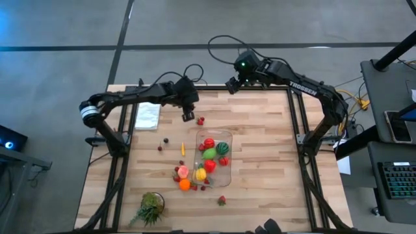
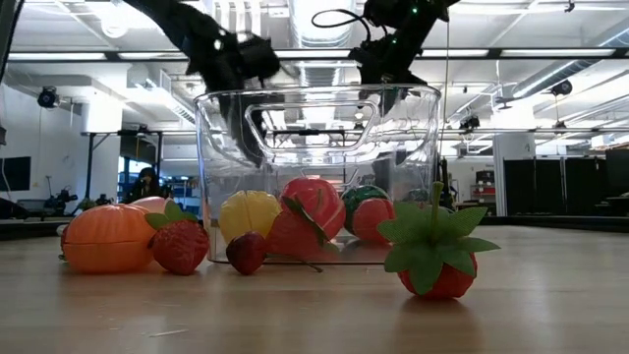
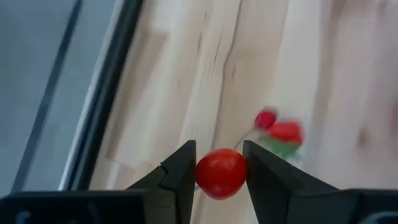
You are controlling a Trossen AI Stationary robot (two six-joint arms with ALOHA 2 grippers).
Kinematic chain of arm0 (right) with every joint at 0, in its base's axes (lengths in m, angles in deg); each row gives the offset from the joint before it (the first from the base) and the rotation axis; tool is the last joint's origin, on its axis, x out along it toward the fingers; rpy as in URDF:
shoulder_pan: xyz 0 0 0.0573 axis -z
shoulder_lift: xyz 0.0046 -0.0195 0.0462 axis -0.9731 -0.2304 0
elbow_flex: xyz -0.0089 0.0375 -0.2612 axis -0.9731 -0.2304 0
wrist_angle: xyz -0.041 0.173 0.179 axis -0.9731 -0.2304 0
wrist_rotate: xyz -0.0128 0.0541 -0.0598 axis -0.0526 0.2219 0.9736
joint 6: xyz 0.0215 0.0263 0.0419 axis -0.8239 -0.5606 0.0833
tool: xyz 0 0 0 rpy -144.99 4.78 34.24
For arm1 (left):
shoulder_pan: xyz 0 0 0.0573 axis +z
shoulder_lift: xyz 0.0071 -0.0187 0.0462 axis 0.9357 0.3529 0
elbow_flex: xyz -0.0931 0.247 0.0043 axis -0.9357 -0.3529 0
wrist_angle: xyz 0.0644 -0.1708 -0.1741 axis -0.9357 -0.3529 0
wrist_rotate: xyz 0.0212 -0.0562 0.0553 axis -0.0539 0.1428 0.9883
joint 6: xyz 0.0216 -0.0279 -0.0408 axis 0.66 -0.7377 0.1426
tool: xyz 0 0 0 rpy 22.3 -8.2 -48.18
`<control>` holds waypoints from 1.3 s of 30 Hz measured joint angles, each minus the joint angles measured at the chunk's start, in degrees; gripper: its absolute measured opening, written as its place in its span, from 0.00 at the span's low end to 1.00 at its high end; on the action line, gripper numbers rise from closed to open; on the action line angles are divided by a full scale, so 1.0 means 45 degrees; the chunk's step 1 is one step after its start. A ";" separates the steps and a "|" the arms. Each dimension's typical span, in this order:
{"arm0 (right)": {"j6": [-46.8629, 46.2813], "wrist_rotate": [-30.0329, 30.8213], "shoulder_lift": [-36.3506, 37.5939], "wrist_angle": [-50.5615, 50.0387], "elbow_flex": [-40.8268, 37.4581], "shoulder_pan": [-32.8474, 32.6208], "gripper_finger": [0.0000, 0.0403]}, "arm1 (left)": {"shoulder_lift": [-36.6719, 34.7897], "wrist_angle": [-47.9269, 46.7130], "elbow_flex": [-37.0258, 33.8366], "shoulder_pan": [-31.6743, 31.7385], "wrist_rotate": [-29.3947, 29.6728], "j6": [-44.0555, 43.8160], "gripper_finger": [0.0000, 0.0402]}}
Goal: Pick and placing Produce into tupperware
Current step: Put the red cherry into the transparent bin
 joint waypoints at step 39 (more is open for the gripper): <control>-0.6738 0.0589 0.0010 -0.5688 -0.0204 -0.6072 0.60 | -0.0563 0.1568 -0.0362 -0.5520 -0.4572 -0.5733 0.26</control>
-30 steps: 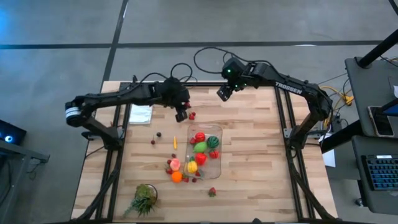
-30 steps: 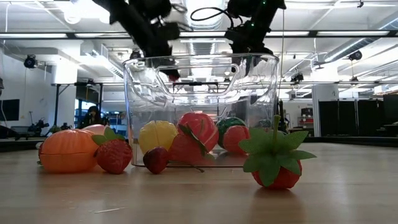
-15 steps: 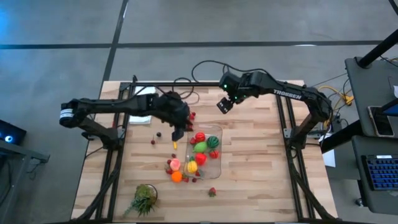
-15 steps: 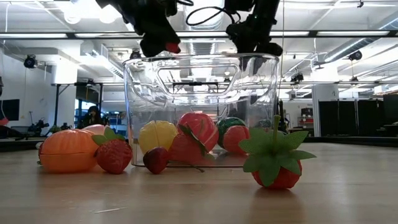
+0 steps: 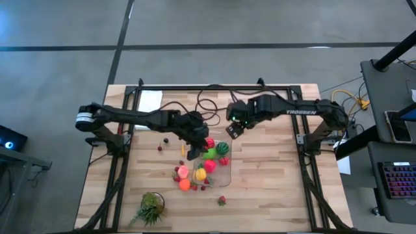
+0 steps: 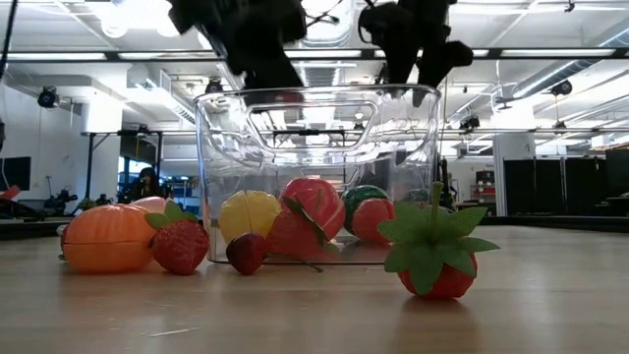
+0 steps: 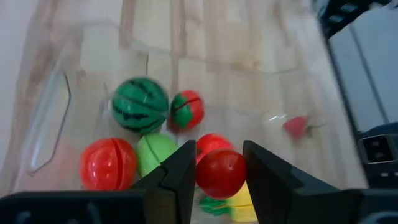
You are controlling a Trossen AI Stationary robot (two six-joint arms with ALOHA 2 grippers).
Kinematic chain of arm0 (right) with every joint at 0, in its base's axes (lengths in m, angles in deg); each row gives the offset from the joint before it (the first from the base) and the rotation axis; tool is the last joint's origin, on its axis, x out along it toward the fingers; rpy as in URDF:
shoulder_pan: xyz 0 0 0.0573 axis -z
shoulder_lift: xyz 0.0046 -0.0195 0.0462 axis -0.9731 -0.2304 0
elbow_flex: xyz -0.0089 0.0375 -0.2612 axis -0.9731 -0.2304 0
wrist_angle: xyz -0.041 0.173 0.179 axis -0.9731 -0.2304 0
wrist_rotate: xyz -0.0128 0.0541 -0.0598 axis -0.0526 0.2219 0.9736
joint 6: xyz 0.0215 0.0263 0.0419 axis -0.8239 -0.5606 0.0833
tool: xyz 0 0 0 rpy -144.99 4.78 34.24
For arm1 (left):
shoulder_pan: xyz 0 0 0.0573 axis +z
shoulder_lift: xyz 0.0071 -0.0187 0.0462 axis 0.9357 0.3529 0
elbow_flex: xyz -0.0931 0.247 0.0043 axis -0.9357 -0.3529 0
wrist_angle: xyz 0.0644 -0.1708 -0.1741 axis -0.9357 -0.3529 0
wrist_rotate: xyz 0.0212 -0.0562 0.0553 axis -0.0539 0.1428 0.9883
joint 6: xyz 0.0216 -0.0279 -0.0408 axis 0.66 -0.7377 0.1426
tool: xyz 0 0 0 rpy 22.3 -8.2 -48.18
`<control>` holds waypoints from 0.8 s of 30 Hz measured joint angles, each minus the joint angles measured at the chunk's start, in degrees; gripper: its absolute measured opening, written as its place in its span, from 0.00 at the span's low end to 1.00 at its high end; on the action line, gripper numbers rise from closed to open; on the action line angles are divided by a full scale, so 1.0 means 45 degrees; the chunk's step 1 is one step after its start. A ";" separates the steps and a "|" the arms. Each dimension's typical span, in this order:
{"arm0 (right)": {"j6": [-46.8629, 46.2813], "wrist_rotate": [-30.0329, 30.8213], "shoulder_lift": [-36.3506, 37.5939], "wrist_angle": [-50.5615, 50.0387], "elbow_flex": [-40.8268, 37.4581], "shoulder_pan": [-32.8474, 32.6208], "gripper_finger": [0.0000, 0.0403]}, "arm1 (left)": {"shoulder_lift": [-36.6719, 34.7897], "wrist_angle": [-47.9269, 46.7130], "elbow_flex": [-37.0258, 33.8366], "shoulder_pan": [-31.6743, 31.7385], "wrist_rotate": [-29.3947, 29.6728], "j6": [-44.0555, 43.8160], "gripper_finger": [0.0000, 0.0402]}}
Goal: Pick and placing Produce into tupperware
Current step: Put the red cherry into the transparent bin, then put the strawberry into the transparent bin
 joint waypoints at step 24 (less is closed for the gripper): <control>0.0153 0.1052 0.0000 0.0124 0.0000 -0.0127 0.60 | 0.0401 -0.0327 0.0007 -0.0075 0.4001 -0.1950 0.66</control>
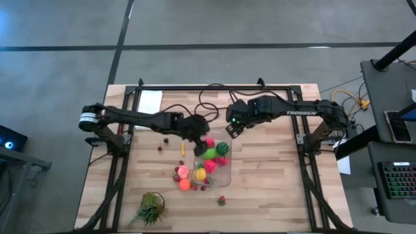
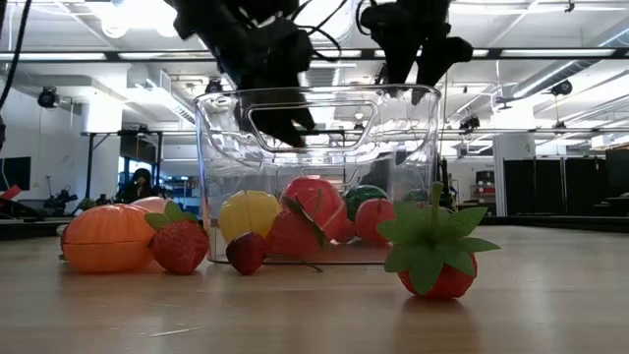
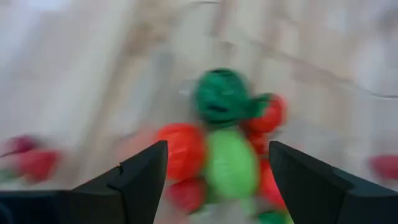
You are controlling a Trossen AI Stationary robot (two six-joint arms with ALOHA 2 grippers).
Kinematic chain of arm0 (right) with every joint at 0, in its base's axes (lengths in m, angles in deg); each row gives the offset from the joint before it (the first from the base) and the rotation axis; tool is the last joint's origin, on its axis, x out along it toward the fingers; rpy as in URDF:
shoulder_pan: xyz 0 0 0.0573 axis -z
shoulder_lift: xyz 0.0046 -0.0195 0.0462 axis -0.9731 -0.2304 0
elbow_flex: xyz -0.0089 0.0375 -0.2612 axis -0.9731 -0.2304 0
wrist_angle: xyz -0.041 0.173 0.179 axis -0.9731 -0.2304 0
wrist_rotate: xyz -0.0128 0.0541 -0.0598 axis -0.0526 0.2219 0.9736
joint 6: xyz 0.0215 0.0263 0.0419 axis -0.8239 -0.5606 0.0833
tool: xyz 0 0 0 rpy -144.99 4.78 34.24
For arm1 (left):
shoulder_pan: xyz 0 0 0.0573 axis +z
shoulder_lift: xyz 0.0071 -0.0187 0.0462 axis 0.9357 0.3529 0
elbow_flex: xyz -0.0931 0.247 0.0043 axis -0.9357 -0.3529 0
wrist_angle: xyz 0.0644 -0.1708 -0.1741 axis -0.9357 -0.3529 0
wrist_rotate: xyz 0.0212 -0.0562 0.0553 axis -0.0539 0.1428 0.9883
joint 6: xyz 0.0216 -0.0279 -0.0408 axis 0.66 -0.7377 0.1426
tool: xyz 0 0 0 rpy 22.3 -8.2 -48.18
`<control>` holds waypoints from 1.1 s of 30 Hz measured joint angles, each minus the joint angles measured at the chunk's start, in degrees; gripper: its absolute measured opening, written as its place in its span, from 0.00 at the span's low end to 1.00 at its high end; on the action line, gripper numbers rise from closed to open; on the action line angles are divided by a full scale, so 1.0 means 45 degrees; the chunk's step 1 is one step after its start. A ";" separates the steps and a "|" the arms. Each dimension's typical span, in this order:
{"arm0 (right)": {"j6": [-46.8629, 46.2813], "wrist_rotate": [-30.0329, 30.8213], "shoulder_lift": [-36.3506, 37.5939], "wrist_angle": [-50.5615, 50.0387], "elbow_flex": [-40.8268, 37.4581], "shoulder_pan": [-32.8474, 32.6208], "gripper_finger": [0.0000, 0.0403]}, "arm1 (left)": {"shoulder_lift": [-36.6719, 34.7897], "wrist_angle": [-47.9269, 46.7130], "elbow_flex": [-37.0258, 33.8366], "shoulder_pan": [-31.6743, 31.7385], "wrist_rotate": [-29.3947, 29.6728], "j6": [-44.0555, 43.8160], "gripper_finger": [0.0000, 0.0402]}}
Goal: Pick and placing Produce into tupperware
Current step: Put the strawberry into the transparent bin
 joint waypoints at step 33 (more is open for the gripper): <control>0.7555 -0.0309 0.0000 0.2297 -0.0019 0.4859 0.60 | -0.0752 0.0497 -0.1703 0.4694 -0.0226 0.6378 0.66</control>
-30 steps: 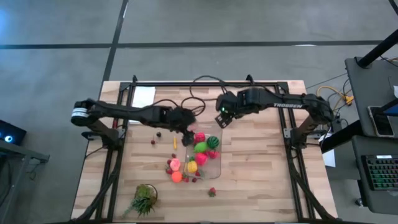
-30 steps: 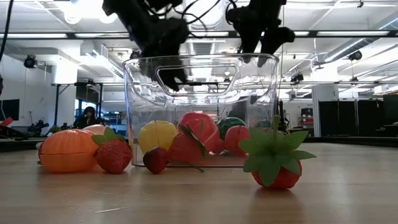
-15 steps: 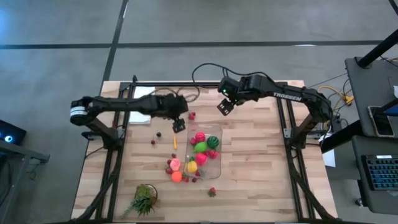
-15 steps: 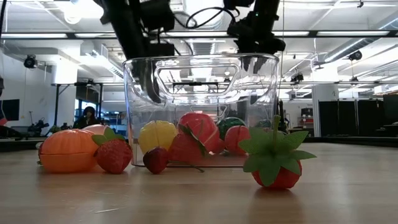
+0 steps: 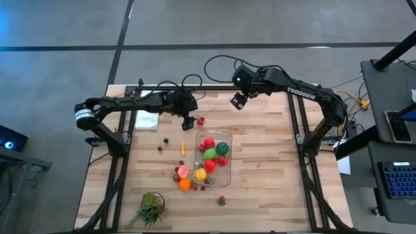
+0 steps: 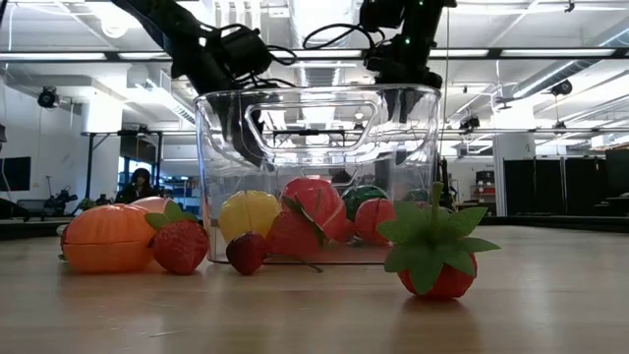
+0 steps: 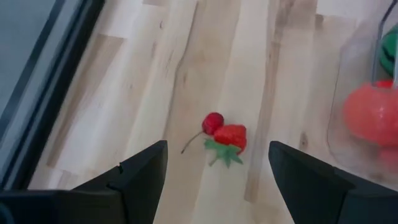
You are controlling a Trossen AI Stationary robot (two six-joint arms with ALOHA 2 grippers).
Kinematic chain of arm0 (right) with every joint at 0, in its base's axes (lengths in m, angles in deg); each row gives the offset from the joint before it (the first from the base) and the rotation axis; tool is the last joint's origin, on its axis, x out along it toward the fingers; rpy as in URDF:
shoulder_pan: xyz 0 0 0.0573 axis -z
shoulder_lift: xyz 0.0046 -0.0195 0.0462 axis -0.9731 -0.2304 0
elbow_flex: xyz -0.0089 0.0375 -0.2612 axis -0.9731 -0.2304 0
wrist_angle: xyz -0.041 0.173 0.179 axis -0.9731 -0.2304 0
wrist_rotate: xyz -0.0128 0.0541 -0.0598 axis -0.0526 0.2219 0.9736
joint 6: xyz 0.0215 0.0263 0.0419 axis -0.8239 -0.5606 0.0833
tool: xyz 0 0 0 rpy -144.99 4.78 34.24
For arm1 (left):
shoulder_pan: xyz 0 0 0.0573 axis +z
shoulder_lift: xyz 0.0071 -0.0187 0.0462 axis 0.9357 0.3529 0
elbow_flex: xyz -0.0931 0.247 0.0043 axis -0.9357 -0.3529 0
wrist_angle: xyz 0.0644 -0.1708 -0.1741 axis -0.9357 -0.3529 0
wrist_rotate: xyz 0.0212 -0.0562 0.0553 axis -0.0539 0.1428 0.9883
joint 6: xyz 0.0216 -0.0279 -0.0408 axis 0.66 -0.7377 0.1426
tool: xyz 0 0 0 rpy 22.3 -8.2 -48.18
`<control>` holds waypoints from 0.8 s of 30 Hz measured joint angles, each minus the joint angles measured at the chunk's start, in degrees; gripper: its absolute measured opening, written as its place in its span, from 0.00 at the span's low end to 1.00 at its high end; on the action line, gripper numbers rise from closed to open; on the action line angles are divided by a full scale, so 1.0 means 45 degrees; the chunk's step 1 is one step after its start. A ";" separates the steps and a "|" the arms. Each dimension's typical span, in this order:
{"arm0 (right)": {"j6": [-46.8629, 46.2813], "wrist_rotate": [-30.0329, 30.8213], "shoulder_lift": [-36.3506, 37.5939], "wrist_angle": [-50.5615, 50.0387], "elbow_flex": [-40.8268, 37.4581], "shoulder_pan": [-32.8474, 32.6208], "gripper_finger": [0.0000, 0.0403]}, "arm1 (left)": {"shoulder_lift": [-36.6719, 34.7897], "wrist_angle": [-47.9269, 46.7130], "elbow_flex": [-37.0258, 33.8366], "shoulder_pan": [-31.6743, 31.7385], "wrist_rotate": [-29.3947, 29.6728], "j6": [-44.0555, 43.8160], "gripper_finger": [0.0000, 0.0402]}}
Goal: Pick and placing Produce into tupperware
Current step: Put the strawberry into the transparent bin
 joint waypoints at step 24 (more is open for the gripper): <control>0.1732 -0.6435 -0.4086 0.3275 -0.0121 0.0751 0.60 | -0.1617 -0.2425 -0.1947 0.0030 0.1662 -0.8176 0.66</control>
